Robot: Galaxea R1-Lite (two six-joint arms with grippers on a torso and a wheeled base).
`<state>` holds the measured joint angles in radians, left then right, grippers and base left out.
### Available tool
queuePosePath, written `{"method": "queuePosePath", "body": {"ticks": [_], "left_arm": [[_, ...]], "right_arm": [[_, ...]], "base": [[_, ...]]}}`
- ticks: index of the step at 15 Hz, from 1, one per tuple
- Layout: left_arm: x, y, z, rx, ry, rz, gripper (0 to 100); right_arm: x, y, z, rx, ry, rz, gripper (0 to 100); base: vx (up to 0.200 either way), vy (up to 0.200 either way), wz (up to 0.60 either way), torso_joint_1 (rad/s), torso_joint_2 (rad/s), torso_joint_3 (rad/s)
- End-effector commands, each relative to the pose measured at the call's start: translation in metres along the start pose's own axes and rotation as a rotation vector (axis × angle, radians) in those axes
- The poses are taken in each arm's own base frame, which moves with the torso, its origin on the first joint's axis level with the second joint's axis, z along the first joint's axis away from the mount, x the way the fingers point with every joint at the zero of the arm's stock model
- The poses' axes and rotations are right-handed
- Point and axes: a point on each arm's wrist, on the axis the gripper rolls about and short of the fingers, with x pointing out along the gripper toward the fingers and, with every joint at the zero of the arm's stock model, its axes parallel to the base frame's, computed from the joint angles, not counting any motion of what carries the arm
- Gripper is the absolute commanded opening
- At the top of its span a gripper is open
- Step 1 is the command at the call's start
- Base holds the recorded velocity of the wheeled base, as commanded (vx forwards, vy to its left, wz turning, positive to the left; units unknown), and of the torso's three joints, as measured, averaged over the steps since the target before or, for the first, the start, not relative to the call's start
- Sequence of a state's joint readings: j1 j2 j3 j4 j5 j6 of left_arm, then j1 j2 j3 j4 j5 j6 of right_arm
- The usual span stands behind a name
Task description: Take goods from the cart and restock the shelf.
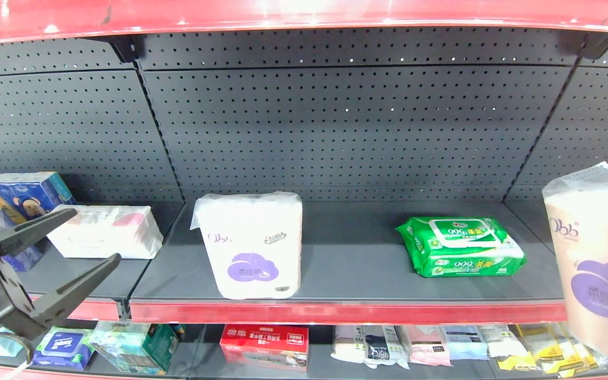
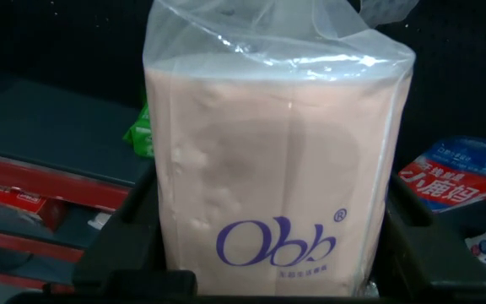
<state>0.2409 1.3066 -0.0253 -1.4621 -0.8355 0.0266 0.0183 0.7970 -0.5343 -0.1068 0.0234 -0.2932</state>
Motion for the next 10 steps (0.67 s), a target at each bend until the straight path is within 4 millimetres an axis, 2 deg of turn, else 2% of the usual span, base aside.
{"method": "queuePosePath", "body": {"ticks": [1,3,5,8,10], "left_arm": [[-0.008,0.013,0.023,0.013,0.011,0.102,100],[-0.013,0.007,0.036,-0.024,0.043,0.106,100],[-0.029,-0.016,0.058,-0.127,0.129,0.123,100],[-0.049,-0.042,0.060,-0.165,0.168,0.155,100],[-0.057,-0.051,0.058,-0.178,0.189,0.234,100]], "right_arm": [[0.000,0.000,0.002,0.000,-0.009,0.004,0],[0.000,-0.001,0.005,-0.002,-0.016,0.011,0],[-0.001,-0.003,0.011,-0.003,-0.037,0.006,0],[-0.002,-0.003,0.012,-0.001,-0.045,0.002,0],[-0.001,-0.004,0.013,-0.004,-0.045,0.004,0]], "base": [[0.000,0.000,0.00,0.000,0.00,0.000],[0.000,0.000,0.00,0.000,0.00,0.000],[0.000,0.000,0.00,0.000,0.00,0.000],[0.000,0.000,0.00,0.000,0.00,0.000],[0.000,0.000,0.00,0.000,0.00,0.000]]}}
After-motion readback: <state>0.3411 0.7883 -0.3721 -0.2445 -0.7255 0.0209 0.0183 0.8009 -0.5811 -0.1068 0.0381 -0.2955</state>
